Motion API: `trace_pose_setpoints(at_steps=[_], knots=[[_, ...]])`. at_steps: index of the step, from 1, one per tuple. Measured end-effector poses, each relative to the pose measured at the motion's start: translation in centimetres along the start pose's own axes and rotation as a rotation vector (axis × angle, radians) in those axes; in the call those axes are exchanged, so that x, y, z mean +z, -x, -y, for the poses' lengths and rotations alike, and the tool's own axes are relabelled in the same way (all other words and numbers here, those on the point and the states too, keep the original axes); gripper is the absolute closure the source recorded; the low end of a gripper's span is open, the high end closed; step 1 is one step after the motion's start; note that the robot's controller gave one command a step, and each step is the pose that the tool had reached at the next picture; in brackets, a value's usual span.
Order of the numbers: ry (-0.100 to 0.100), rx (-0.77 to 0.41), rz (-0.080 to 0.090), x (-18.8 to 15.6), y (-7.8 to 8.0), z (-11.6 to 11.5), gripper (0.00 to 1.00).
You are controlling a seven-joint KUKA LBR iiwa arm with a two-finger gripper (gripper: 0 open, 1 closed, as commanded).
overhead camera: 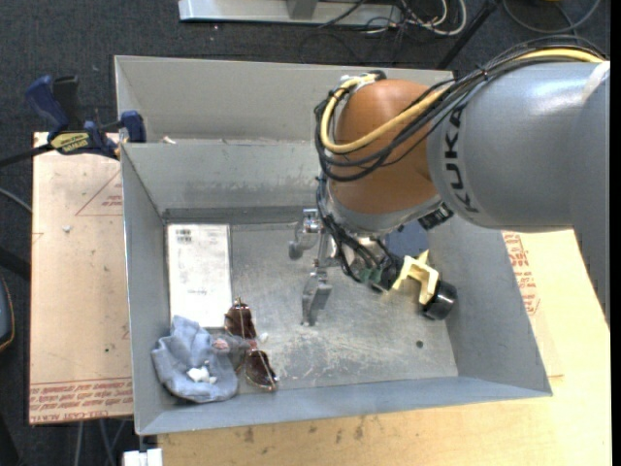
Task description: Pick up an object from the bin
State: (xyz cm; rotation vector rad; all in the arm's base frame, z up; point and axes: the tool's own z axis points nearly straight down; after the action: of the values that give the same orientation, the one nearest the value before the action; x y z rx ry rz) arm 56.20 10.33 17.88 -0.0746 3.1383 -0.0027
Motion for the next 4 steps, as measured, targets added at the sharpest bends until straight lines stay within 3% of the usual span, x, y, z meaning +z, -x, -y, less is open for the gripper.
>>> trace_pose_setpoints(at_steps=[1,2,3,4], knots=[[0.005,-0.119,-0.003,0.5,-1.2,-3.9,0.00],[0.005,-0.135,0.001,0.6,-1.3,-3.9,0.00],[0.007,-0.203,-0.001,3.5,-2.5,-3.6,0.00],[0.000,-0.276,0.004,7.6,-0.4,-6.1,0.00]])
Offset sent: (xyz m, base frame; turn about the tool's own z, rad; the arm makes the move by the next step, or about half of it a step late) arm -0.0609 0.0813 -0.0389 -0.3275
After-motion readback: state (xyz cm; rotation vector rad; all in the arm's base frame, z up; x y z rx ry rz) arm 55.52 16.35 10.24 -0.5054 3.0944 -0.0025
